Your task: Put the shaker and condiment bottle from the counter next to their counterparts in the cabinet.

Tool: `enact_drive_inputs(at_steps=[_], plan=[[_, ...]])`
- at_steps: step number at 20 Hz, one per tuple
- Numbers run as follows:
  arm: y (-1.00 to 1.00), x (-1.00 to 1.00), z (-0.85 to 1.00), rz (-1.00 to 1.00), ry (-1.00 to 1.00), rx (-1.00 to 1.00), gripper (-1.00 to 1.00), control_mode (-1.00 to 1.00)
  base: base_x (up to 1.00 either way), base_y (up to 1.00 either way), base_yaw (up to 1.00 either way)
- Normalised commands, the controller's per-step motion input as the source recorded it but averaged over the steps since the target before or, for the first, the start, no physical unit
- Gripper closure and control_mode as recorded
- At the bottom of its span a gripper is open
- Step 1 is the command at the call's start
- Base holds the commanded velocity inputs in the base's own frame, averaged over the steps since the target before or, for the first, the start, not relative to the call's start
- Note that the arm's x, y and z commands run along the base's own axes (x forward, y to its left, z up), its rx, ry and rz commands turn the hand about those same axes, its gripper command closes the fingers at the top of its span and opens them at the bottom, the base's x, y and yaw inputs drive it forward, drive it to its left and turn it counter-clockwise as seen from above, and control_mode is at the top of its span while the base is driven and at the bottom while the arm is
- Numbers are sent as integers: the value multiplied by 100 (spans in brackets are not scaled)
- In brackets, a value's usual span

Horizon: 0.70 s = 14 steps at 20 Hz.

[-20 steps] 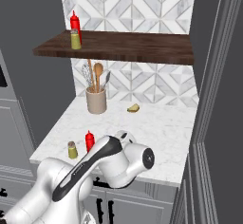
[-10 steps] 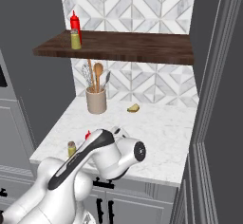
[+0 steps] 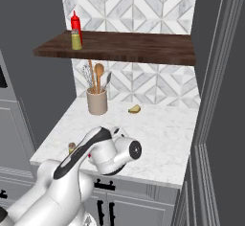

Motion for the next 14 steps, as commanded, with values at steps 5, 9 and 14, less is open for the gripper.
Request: enact_drive_inputs(at_steps=[5,9,14], plan=[[0,0,0,0,0,0,-100,-100,0,0,0],[1,-2,0,0,2,0,-100,-100,0,0,0],[4,-1,-6,-2,12,0,-100,-100,0,0,0]])
